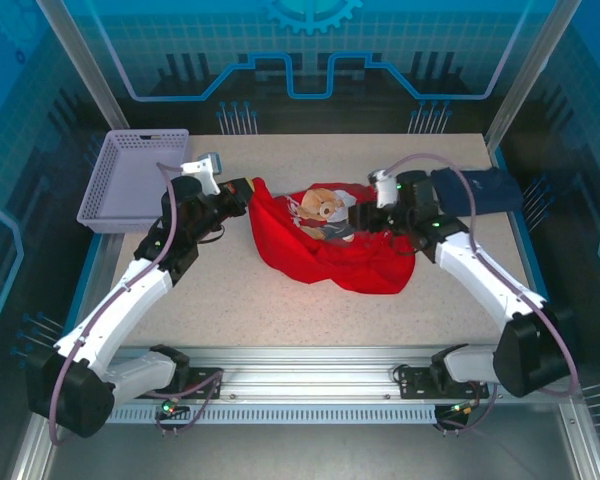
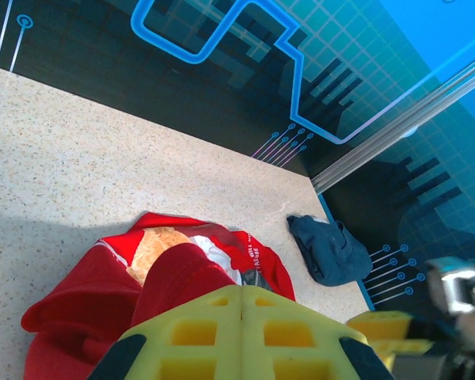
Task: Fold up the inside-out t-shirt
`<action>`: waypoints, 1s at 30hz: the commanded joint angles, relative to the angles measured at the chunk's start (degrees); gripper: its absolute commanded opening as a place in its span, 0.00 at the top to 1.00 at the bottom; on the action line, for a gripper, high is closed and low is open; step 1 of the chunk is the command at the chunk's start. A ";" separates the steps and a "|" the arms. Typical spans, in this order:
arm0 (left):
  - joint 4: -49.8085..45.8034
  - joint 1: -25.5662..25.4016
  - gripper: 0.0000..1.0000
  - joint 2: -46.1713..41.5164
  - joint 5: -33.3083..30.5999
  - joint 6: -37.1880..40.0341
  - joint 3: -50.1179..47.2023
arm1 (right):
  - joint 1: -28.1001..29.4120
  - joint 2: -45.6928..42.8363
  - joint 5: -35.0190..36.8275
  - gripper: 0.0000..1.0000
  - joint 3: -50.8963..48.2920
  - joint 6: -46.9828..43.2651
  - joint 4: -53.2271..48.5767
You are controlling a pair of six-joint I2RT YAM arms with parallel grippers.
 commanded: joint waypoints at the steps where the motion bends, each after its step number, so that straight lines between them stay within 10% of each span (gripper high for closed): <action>1: 1.73 0.64 1.00 -0.80 0.41 0.04 -0.20 | 3.48 4.31 1.24 0.48 -3.93 0.39 -2.62; 7: 0.76 0.64 1.00 -1.09 0.54 0.86 -0.54 | 9.38 13.69 0.75 0.36 -5.12 3.30 0.90; 15: -1.27 0.81 1.00 -2.80 -0.58 2.17 -2.26 | 9.18 13.53 0.68 0.99 -5.51 3.19 3.54; 30: -0.17 1.35 1.00 -6.20 -4.16 3.30 -8.32 | 1.78 -7.53 9.54 1.00 -8.23 -2.25 3.88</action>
